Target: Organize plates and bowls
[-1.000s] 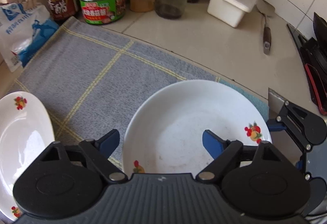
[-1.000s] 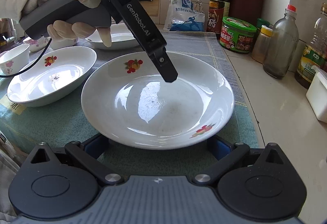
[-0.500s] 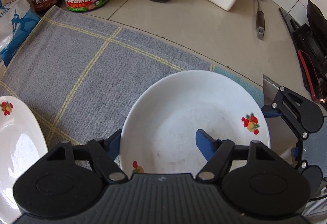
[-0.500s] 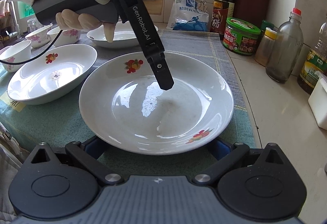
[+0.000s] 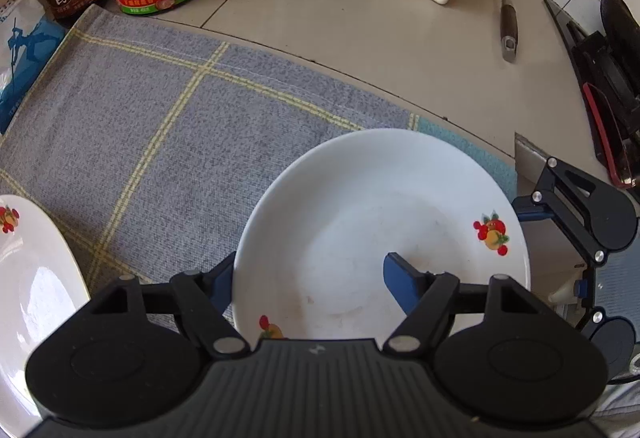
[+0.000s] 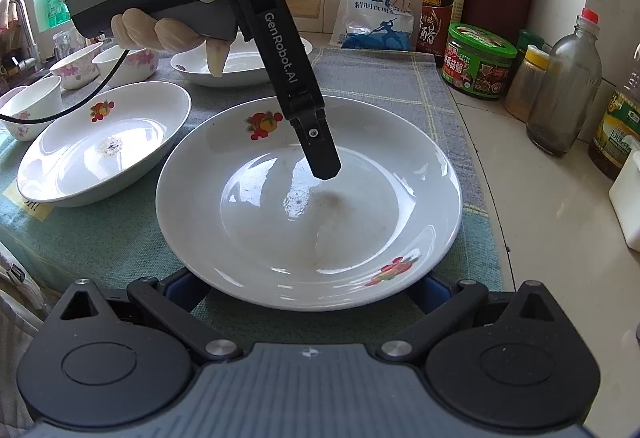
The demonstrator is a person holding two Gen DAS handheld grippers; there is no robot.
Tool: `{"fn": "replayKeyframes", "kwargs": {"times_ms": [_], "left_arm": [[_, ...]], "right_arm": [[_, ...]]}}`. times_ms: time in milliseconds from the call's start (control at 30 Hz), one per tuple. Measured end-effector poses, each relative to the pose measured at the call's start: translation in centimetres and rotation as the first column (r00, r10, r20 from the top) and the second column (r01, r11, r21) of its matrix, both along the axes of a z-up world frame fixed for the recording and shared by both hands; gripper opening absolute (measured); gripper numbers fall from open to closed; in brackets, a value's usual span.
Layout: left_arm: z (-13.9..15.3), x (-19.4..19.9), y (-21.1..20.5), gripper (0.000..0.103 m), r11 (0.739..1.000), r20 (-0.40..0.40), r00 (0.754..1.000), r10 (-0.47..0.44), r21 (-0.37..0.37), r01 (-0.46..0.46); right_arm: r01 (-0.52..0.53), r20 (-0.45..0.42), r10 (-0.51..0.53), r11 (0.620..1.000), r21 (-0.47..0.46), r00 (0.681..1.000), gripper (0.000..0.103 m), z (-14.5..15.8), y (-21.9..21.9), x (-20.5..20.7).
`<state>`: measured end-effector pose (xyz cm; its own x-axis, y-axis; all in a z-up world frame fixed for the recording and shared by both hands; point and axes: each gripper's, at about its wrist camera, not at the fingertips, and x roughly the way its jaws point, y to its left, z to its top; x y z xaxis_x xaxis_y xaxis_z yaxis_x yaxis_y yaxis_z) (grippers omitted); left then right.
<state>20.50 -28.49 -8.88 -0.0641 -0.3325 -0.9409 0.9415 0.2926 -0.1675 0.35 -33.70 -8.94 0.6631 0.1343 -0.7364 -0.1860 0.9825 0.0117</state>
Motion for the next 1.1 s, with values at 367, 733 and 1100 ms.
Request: {"fn": "replayKeyframes", "kwargs": {"times_ms": [367,733,1100], "left_arm": [[1.1,1.1,0.0,0.074,0.999,-0.005,0.999,0.034,-0.042,-0.034],[1.9,4.3,-1.2,0.074,0.992,0.021,0.995,0.094,-0.082,-0.092],[1.9,7.6,-3.1,0.074,0.984,0.049,0.989,0.142,-0.112,-0.136]], "right_arm": [[-0.023,-0.01,0.023,1.0,0.013,1.0,0.103,0.6,-1.0,1.3],[-0.073,0.012,0.073,0.997,-0.024,0.997,0.103,0.9,-3.2,5.0],[-0.098,0.036,0.1,0.994,-0.052,0.994,0.103,0.8,-5.4,8.5]]}}
